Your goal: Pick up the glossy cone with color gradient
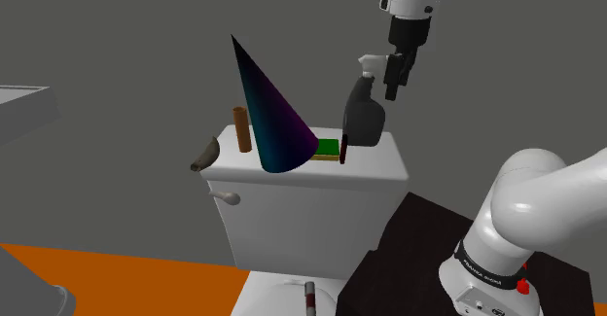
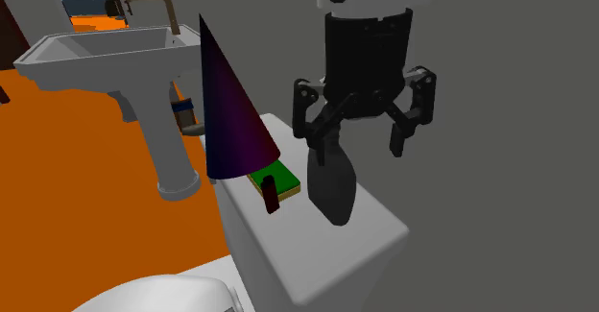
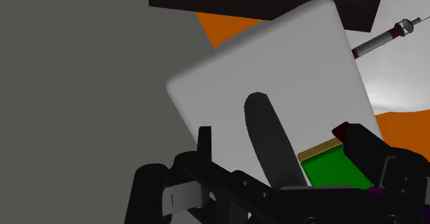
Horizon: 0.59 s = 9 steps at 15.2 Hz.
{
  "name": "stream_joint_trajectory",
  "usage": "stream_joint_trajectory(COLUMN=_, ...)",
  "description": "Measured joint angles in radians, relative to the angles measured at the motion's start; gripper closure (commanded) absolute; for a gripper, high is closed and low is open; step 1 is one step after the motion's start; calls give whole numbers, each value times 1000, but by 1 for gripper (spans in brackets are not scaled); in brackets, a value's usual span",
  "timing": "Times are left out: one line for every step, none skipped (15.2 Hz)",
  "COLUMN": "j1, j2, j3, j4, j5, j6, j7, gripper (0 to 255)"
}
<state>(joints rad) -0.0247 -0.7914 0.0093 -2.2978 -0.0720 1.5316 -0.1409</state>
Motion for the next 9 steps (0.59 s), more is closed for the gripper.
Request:
stream_joint_trajectory(j1=0, j2=0, j3=0, j4=0, j5=0, j6=0, j7=0, gripper=0)
stream_joint_trajectory(j1=3, j2=6, j3=8, j4=0, j5=2, j6=17, j7=7, gripper=0)
stream_joint_trajectory(j1=9, j2=13, j3=22, j4=3, j5=7, j6=41, j7=18, gripper=0)
stream_joint_trajectory(j1=14, j2=13, j3=35, j4=-6, j5=9, j6=72, j7=28, gripper=0)
stream_joint_trajectory(j1=18, j2=30, j3=49, j4=0, j5=11, j6=108, j7=40, gripper=0)
stream_joint_trajectory(j1=23, j2=35, j3=66, j4=-5, j5=13, j6=143, j7=53, gripper=0)
stream_joint_trajectory(j1=29, j2=47, j3=86, j4=-4, j5=15, j6=179, j7=70, gripper=0)
stream_joint_trajectory(j1=32, j2=59, j3=100, j4=3, j5=14, j6=211, j7=81, gripper=0)
stream_joint_trajectory(j1=36, j2=69, j3=117, j4=6, j5=12, j6=244, j7=94, gripper=0)
